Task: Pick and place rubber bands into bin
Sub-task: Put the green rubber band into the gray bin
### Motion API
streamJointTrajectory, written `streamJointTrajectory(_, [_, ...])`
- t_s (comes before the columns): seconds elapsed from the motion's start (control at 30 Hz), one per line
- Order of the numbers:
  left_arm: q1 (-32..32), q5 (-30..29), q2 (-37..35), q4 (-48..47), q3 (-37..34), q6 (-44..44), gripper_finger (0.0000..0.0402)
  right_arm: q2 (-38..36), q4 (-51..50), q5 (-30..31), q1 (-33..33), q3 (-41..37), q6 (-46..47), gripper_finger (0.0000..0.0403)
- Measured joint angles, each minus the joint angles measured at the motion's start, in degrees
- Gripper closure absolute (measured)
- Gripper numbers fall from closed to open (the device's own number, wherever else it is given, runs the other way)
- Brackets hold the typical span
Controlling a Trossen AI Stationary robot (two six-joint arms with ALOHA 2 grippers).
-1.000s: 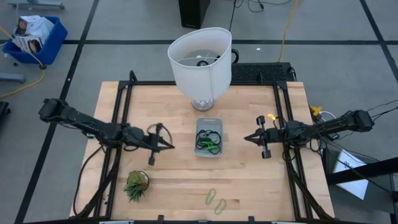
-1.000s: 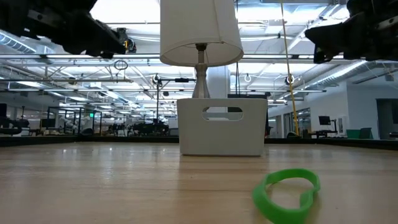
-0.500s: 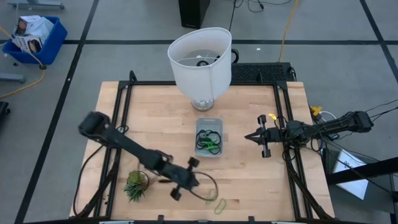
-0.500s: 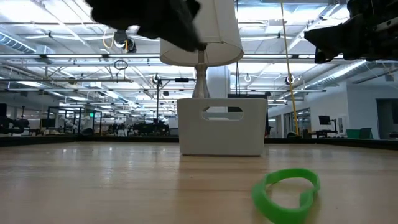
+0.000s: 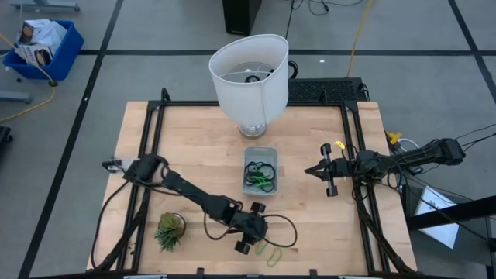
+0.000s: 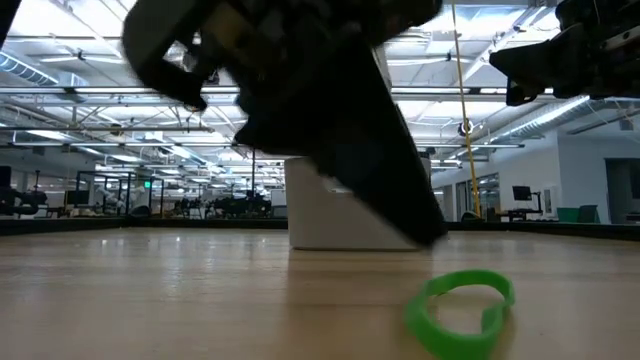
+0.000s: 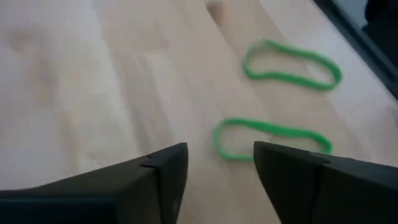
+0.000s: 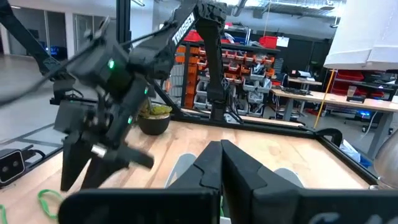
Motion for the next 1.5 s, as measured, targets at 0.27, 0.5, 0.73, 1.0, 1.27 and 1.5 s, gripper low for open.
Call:
streamJointTrajectory(0.27, [-1.11,1.93,4.55,6.82,0.00,-2.19,0.0197,0.00,-0.30,-0.06,0.00,-0.02,0.03,0.0403])
streamJointTrajectory(0.5, [-0.62,-1.91,6.79,8.93,0.22,-2.30,0.0219,0.00,-0.35,-0.08,0.00,-0.04,0.31,0.0403])
streamJointTrajectory(0.73, [-0.39,-0.83,8.09,8.81,0.25,-2.37,0.0273,0.02,-0.35,-0.08,0.04,-0.04,0.34,0.0403])
streamJointTrajectory(1.0, [-1.44,-0.58,6.04,8.77,-0.04,0.55,0.0385,0.02,-1.08,-0.08,0.04,-0.04,0.27,0.0403])
streamJointTrajectory(1.27, [-1.51,-5.03,3.19,7.82,-0.09,1.43,0.0339,0.04,-1.56,-0.09,0.04,-0.04,0.64,0.0403])
streamJointTrajectory(1.5, [-0.67,-4.58,3.57,7.52,-0.11,1.32,0.0276,0.04,-1.57,-0.08,0.02,-0.04,0.93,0.0403])
